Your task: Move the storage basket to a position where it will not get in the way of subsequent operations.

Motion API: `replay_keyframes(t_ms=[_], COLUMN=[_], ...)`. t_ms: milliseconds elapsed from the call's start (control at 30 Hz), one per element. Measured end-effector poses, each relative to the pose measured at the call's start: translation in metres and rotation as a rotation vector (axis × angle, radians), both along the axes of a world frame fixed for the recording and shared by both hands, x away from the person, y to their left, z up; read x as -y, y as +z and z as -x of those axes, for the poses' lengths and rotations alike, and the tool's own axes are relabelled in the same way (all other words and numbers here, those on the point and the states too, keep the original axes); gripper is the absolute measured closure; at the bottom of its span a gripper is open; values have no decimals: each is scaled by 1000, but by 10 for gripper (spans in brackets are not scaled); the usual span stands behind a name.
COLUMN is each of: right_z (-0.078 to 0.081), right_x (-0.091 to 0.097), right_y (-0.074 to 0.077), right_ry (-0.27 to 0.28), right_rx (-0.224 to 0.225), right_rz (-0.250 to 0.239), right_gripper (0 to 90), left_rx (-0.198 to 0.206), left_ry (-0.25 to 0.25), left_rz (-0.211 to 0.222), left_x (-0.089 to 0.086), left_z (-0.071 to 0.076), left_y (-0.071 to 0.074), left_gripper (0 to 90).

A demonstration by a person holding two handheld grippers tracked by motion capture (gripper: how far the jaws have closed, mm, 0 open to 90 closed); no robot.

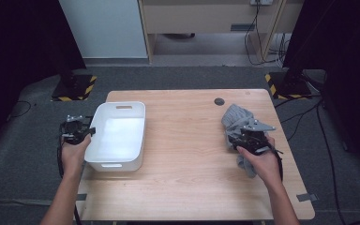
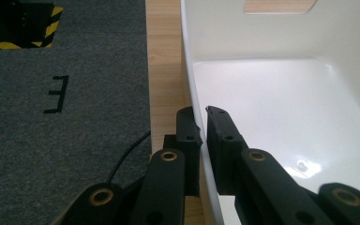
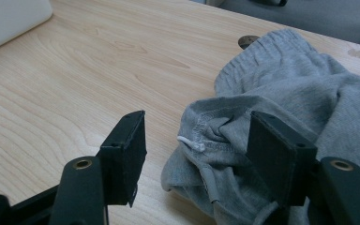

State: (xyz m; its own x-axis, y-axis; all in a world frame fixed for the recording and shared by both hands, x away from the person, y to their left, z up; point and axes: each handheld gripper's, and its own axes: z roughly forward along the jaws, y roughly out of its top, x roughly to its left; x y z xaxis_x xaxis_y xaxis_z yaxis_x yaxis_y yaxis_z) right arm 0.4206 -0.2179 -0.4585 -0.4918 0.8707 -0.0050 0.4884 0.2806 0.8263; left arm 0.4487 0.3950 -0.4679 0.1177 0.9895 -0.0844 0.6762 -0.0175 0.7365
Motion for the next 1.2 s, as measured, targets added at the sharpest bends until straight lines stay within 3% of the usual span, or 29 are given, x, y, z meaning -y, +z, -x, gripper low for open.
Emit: replay_keyframes(t_ms=[1200], right_z=[0], right_x=[1], right_y=[-1], right_ry=[-5], right_rx=[-8], right_rz=[-2], right_gripper=[371], left_rx=[-8], left_ry=[0], left_rz=[-6], left_x=[-14], left_z=[-1], left_y=[1], left_gripper=[833])
